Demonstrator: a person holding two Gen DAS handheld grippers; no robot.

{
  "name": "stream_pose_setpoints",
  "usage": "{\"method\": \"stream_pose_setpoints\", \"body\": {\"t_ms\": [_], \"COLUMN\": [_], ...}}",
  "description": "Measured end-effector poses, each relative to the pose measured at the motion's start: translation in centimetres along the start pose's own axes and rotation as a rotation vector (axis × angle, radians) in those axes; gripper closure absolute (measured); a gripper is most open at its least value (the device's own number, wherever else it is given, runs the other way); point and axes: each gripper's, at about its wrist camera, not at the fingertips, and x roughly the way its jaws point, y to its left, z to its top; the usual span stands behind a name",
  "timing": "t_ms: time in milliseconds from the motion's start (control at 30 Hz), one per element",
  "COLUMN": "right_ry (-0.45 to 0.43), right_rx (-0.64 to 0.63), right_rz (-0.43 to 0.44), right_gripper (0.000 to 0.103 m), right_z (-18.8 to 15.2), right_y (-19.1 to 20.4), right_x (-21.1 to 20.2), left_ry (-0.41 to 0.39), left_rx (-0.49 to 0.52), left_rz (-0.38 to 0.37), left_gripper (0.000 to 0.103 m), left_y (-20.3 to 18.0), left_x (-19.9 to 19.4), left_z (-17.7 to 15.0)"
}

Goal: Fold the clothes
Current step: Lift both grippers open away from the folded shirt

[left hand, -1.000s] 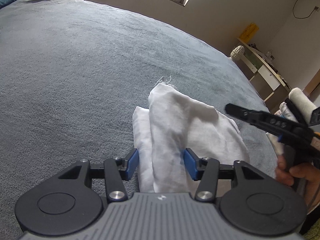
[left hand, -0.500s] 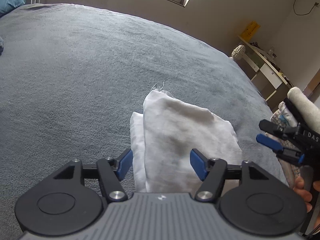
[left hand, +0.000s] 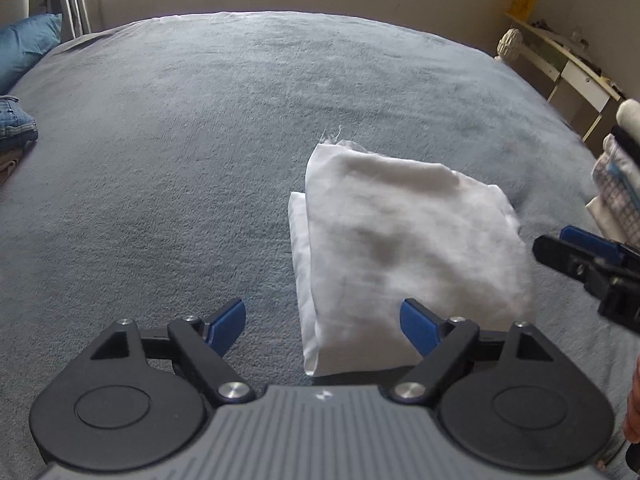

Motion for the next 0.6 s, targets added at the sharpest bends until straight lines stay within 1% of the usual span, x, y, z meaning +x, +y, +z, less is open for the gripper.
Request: {"method": "stream_pose_setpoints", "body": {"t_ms": [100,300,367,600], "right_ry": [0.018,0.060,0.053,0.008], "right_rx": [-0.107,-0.255,-0.252,-0.134], "right_rz": [-0.037,-0.121,-0.126,-0.117], "right_gripper": [0.045,0.045,0.045,0.045], "right_z": [-0.6,-1.9,-1.9,-0.9], "right_y": [1.6,3.5,3.5,1.8], "right_x": [0.6,1.6,1.4,0.5], "left_ry": [-0.008,-0.012,-0.015,-0.023], "left_rx": [0.017,0.044,0.051,0.074], "left_rz": [0.016,0.046,0.056,0.076], "left_gripper": [0.016,0.015,0.015,0.015], "left_y": [-0.1,-0.5,-0.6,-0.9], "left_x": [0.0,0.0,0.0,0.1], "left_z": [0.1,0.0,-0.1,-0.2]}}
